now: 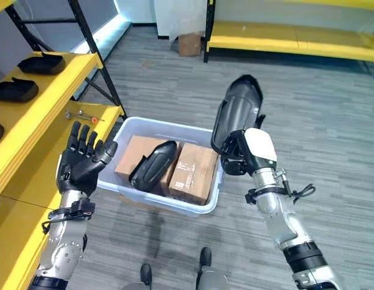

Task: Move parts from the plastic box to the shelf.

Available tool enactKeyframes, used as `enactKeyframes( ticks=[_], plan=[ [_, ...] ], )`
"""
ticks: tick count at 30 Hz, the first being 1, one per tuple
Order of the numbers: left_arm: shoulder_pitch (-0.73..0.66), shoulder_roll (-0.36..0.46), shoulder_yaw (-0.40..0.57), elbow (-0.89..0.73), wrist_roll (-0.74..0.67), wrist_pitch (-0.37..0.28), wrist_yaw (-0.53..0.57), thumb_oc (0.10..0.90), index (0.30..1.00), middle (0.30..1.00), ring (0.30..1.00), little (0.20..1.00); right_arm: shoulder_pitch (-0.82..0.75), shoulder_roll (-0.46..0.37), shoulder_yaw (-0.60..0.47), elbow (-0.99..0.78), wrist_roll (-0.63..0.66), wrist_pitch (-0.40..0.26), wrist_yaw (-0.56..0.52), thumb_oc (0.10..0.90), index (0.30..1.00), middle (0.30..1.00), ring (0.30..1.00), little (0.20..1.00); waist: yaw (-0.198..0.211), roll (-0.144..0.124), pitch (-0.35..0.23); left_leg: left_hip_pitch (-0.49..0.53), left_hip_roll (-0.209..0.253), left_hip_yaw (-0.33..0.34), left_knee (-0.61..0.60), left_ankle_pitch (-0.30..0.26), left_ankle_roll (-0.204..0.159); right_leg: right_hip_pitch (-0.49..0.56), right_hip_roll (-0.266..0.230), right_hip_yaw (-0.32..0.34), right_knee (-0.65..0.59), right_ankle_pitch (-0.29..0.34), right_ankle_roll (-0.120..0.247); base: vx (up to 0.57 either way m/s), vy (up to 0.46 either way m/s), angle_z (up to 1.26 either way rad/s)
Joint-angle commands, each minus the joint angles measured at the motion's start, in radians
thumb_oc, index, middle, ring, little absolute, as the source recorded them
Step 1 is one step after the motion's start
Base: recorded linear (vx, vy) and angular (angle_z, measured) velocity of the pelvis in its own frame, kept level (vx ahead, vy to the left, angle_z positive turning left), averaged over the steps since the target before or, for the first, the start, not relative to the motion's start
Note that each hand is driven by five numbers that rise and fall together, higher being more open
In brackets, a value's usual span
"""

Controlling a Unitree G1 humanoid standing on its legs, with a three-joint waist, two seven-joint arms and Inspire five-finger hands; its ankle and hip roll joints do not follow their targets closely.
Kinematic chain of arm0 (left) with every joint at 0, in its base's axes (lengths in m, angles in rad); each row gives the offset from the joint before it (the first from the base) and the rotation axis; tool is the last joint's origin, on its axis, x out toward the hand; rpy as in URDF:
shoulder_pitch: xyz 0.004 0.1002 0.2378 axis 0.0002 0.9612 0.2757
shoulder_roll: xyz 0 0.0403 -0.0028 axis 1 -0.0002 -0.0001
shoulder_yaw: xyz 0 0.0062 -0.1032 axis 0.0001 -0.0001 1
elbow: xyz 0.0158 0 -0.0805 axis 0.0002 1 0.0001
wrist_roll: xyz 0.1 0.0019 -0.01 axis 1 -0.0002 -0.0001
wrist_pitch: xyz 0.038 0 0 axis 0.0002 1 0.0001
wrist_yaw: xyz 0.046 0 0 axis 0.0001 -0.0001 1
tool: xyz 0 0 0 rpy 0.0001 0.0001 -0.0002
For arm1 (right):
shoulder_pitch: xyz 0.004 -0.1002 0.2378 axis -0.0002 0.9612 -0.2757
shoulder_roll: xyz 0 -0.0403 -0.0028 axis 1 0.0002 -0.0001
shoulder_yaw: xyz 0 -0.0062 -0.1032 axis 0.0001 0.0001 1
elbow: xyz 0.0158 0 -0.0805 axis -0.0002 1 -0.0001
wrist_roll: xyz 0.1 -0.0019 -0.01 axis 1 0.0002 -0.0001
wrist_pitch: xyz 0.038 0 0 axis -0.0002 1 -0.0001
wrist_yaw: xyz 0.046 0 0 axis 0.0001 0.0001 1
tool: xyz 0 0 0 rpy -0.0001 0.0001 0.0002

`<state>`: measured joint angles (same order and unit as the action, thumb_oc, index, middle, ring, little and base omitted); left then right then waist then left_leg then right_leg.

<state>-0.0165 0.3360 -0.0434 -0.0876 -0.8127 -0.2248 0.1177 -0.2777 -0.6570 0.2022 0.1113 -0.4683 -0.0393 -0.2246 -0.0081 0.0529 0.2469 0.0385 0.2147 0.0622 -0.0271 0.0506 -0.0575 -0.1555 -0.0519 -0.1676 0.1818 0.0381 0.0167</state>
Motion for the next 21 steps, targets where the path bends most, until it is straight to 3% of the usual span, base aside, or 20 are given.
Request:
enactKeyframes(
  ticks=[1,5,8,10,13,15,16,17,18,21],
  plan=[
    [0.017,0.045,-0.026,-0.071,0.035,-0.060,-0.026,0.900,1.000,1.000,1.000,1.000,-0.146,-0.019,0.037,-0.112,-0.001,-0.097,-0.079,0.400,0.300,0.300,0.300,0.300,0.043,-0.018,-0.149,-0.019,0.115,-0.093,0.031,0.264,-0.095,0.068,-0.020,0.022,0.049,-0.115,0.049,-0.09,-0.248,0.67],
    [0.030,0.049,-0.031,-0.072,0.044,-0.049,-0.021,0.900,1.000,1.000,1.000,1.000,-0.176,-0.026,0.060,-0.134,0.002,-0.104,-0.078,0.400,0.300,0.300,0.300,0.300,0.066,-0.001,-0.092,-0.088,0.136,-0.113,-0.004,0.378,-0.120,0.060,-0.031,-0.054,0.062,-0.128,0.033,-0.15,-0.119,0.46],
    [0.021,0.051,-0.038,-0.056,0.047,-0.047,-0.019,0.900,1.000,1.000,1.000,1.000,-0.166,-0.031,0.054,-0.145,-0.001,-0.099,-0.079,0.400,0.300,0.300,0.300,0.300,0.061,-0.004,-0.071,-0.135,0.121,-0.073,-0.017,0.404,-0.118,0.050,-0.060,-0.092,0.057,-0.121,0.029,-0.13,-0.011,0.92],
    [0.005,0.052,-0.051,-0.018,0.040,-0.047,-0.025,0.900,1.000,1.000,1.000,1.000,-0.133,-0.041,0.024,-0.165,-0.011,-0.095,-0.085,0.400,0.300,0.300,0.300,0.300,0.042,-0.023,-0.055,-0.142,0.129,0.034,0.063,0.335,-0.101,0.050,-0.101,-0.128,0.039,-0.095,0.033,-0.18,-0.047,0.75],
    [-0.031,0.048,-0.072,0.002,0.027,-0.054,-0.028,0.900,1.000,1.000,1.000,1.000,-0.081,-0.038,-0.008,-0.179,-0.008,-0.085,-0.100,0.400,0.300,0.300,0.300,0.300,0.021,-0.037,-0.043,-0.117,0.136,0.091,0.167,0.194,-0.079,0.056,-0.159,-0.168,0.023,-0.066,0.048,-0.11,0.060,0.88],
    [-0.046,0.044,-0.071,0.026,0.008,-0.058,-0.028,0.900,1.000,1.000,1.000,1.000,-0.054,-0.035,-0.026,-0.188,-0.007,-0.082,-0.109,0.400,0.300,0.300,0.300,0.300,0.012,-0.039,-0.053,-0.076,0.148,0.123,0.154,0.150,-0.076,0.059,-0.186,-0.192,0.028,-0.059,0.059,0.01,0.187,0.74],
    [-0.058,0.041,-0.076,0.043,-0.003,-0.057,-0.028,0.900,1.000,1.000,1.000,1.000,-0.029,-0.028,-0.044,-0.190,-0.004,-0.076,-0.113,0.400,0.300,0.300,0.300,0.300,0.003,-0.036,-0.059,-0.058,0.155,0.152,0.111,0.159,-0.080,0.069,-0.205,-0.215,0.031,-0.055,0.071,0.15,0.318,0.93],
    [-0.068,0.031,-0.082,0.086,-0.013,-0.052,-0.030,0.900,1.000,1.000,1.000,1.000,0.009,-0.023,-0.065,-0.190,-0.001,-0.070,-0.107,0.400,0.300,0.300,0.300,0.300,-0.012,-0.034,-0.077,-0.035,0.133,0.188,0.050,0.079,-0.082,0.091,-0.231,-0.224,0.028,-0.057,0.104,0.17,0.453,1.38],
    [-0.083,0.034,-0.085,0.099,-0.004,-0.055,-0.024,0.900,1.000,1.000,1.000,1.000,0.020,-0.013,-0.066,-0.190,0.002,-0.065,-0.102,0.400,0.300,0.300,0.300,0.300,-0.006,-0.042,-0.082,-0.051,0.094,0.182,0.058,0.062,-0.061,0.107,-0.260,-0.241,-0.013,-0.004,0.114,0.19,0.442,1.39],
    [-0.072,0.042,-0.080,0.096,0.005,-0.054,-0.028,0.900,1.000,1.000,1.000,1.000,0.036,-0.002,-0.077,-0.194,0.008,-0.065,-0.094,0.400,0.300,0.300,0.300,0.300,0.003,-0.059,-0.085,-0.054,0.057,0.184,0.070,0.030,-0.048,0.134,-0.292,-0.244,-0.055,0.036,0.135,0.11,0.266,0.37]
  ],
)
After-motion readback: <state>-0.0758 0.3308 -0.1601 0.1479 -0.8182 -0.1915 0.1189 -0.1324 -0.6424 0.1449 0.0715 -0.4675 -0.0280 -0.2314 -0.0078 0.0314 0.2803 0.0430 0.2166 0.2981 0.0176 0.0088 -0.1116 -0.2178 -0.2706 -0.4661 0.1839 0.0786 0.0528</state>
